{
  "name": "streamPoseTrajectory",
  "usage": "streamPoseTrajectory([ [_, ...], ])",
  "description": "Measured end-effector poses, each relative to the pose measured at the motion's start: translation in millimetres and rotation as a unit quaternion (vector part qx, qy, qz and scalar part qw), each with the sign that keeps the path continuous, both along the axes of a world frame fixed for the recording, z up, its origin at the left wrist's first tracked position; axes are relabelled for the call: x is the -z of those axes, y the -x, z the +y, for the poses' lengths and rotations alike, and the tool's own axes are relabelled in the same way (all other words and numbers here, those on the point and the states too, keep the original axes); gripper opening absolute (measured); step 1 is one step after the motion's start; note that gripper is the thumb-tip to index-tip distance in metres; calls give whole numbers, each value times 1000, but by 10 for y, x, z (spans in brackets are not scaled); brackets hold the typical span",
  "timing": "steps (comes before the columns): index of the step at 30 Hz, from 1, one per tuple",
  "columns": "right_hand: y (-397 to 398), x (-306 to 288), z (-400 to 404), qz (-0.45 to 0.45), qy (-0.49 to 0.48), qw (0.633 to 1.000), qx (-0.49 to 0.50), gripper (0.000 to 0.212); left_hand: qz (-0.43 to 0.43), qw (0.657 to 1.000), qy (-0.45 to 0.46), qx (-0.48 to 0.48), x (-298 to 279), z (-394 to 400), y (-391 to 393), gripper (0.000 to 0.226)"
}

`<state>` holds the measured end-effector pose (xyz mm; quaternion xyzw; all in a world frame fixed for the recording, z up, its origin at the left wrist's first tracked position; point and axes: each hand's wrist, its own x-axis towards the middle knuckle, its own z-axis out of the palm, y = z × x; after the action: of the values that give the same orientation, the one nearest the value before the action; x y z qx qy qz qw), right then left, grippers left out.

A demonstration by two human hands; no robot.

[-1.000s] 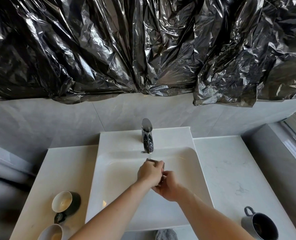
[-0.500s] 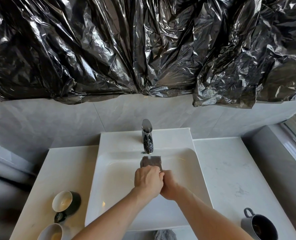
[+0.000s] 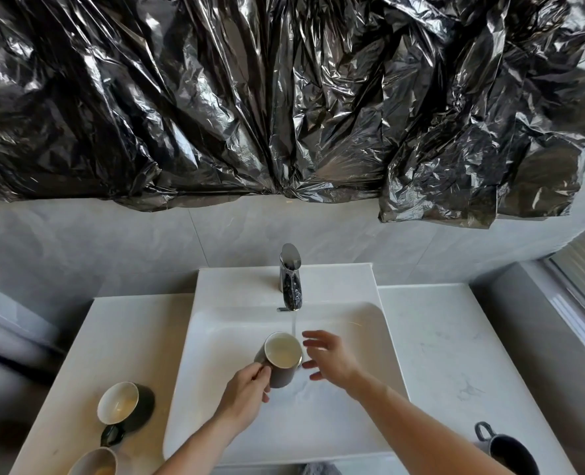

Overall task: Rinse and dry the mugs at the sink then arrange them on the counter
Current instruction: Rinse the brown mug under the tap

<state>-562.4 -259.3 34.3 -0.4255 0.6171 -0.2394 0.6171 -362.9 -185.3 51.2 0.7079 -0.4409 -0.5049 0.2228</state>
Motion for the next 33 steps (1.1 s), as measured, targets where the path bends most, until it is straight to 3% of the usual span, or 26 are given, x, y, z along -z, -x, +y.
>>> streamPoseTrajectory([
  [2, 20, -164, -54, 76, 110, 991, -4, 44, 18, 1000, -6, -10, -22, 65, -81, 36],
  [7, -39, -729, -275, 216, 344, 913, -48, 62, 41, 999, 0, -29, -160, 134, -231, 38],
  [11, -213, -940, -460, 309, 394, 848, -174, 65, 53, 997, 19, -58, -256, 126, -276, 39],
  [13, -266, -945, -471, 338, 389, 834, -195, 63, 61, 995, 25, -69, -291, 107, -292, 40],
  [20, -246, -877, -245, 357, 361, 837, -204, 66, 67, 994, 39, -73, -385, 117, -378, 42],
  [26, -170, -884, 250, 243, 360, 898, -74, 55, 53, 996, 45, -49, -374, 227, -459, 43],
  [30, 160, -558, 1073, 237, 311, 920, -3, 46, -12, 997, 70, -4, -320, 345, -532, 43],
  [33, 386, -247, 1651, 290, 241, 926, 29, 47, -127, 984, 113, 58, -295, 394, -582, 44],
])
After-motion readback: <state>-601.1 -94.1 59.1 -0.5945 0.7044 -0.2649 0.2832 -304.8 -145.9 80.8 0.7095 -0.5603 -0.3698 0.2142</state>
